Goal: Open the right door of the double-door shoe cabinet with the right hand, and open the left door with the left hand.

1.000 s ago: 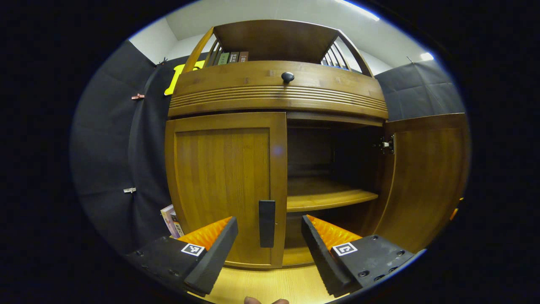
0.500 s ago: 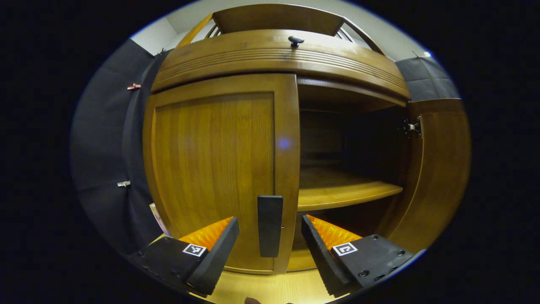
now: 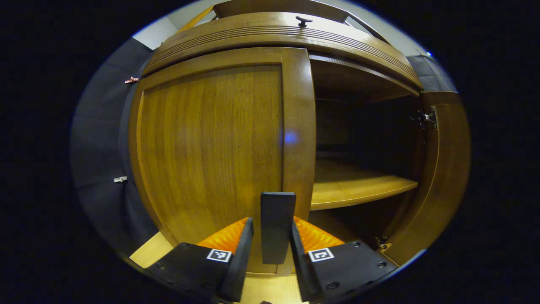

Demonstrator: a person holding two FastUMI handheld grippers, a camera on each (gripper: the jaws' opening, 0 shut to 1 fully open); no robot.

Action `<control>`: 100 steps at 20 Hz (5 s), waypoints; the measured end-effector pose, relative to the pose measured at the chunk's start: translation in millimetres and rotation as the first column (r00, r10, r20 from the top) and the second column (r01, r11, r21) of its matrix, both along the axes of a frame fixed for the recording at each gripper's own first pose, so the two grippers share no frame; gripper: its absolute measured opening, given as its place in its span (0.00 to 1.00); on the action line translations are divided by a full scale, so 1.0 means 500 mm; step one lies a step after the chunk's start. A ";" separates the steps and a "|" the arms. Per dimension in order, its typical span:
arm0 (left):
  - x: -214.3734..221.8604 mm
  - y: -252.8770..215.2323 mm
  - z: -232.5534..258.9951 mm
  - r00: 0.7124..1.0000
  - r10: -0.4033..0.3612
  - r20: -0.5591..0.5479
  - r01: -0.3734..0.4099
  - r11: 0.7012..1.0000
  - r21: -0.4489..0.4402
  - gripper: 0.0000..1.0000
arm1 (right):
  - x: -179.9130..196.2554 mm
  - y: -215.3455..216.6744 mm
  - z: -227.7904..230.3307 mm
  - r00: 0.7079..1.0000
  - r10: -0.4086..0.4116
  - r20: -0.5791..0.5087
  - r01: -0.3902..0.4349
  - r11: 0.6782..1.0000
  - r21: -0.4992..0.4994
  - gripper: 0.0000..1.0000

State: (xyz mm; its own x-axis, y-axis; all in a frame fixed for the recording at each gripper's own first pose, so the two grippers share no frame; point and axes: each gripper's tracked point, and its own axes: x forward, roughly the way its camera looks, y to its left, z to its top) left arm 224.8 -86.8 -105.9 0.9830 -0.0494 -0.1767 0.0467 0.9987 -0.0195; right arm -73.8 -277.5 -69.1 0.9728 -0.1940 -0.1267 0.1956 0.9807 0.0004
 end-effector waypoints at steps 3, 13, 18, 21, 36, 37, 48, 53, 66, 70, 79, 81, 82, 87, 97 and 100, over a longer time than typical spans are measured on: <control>-0.002 0.002 0.000 1.000 0.019 -0.005 -0.019 1.000 0.024 0.36 | -0.002 0.014 0.008 1.000 0.007 0.009 -0.007 1.000 -0.001 0.98; -0.137 0.039 0.002 0.999 -0.045 0.021 0.045 0.999 -0.001 0.32 | 0.013 0.098 0.018 0.998 0.056 0.032 -0.055 0.998 -0.012 0.99; -0.215 0.080 0.003 0.998 -0.061 0.021 0.061 0.998 0.001 0.31 | 0.030 0.172 0.017 0.994 0.101 0.048 -0.101 0.995 -0.007 0.99; -0.258 0.112 0.003 0.998 -0.062 0.020 0.062 0.998 -0.001 0.31 | 0.042 0.216 0.013 0.990 0.128 0.052 -0.129 0.992 0.003 0.99; -0.398 0.284 0.000 1.000 0.011 0.018 -0.011 1.000 0.001 0.22 | 0.078 0.394 -0.011 0.969 0.242 0.039 -0.243 0.970 0.026 0.99; -0.402 0.294 0.001 1.000 0.016 0.017 -0.016 1.000 0.002 0.22 | 0.080 0.405 -0.011 0.968 0.250 0.039 -0.251 0.968 0.029 0.99; -0.440 0.379 -0.001 1.000 0.008 0.022 -0.008 1.000 -0.014 0.14 | 0.084 0.491 -0.017 0.953 0.301 0.041 -0.302 0.953 0.021 0.99; -0.447 0.423 -0.003 0.999 0.044 0.021 -0.044 0.999 -0.011 0.13 | 0.088 0.504 -0.019 0.951 0.308 0.038 -0.309 0.951 0.018 0.99; -0.450 0.496 0.003 0.998 0.037 0.040 -0.035 0.997 -0.065 0.08 | 0.114 0.542 -0.013 0.937 0.347 0.042 -0.348 0.937 0.007 0.99; -0.451 0.497 0.014 0.997 0.054 0.050 -0.052 0.998 -0.046 0.08 | 0.117 0.528 -0.012 0.943 0.330 0.045 -0.330 0.944 -0.002 0.99; -0.504 0.513 0.039 0.985 0.146 0.096 -0.146 0.989 -0.006 0.33 | 0.120 0.467 0.063 0.958 0.248 0.143 -0.238 0.968 -0.079 0.98; -0.531 0.512 0.040 0.980 0.167 0.106 -0.168 0.986 -0.001 0.53 | 0.122 0.472 0.054 0.956 0.262 0.129 -0.258 0.965 -0.050 0.98; -0.545 0.506 0.044 0.979 0.168 0.119 -0.170 0.986 0.005 0.62 | 0.120 0.472 0.051 0.957 0.265 0.121 -0.262 0.964 -0.041 0.98; -0.583 0.426 0.075 0.982 0.099 0.161 -0.109 0.992 0.058 0.96 | 0.116 0.464 0.066 0.955 0.258 0.149 -0.257 0.966 -0.028 0.98; -0.569 0.256 0.114 0.987 -0.005 0.159 0.002 1.000 0.023 0.96 | 0.101 0.459 0.075 0.958 0.255 0.134 -0.255 0.967 -0.012 0.98; -0.554 0.213 0.121 0.986 -0.040 0.164 0.037 0.999 0.017 0.96 | 0.097 0.446 0.089 0.961 0.237 0.142 -0.235 0.972 -0.033 0.95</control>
State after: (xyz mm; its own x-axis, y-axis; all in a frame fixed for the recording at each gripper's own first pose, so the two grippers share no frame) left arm -52.1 19.8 -45.6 0.9961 -0.0866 -0.0137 0.0867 0.9962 0.0054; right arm -25.1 -54.4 -24.7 0.9989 0.0423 0.0197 -0.0422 0.9991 -0.0043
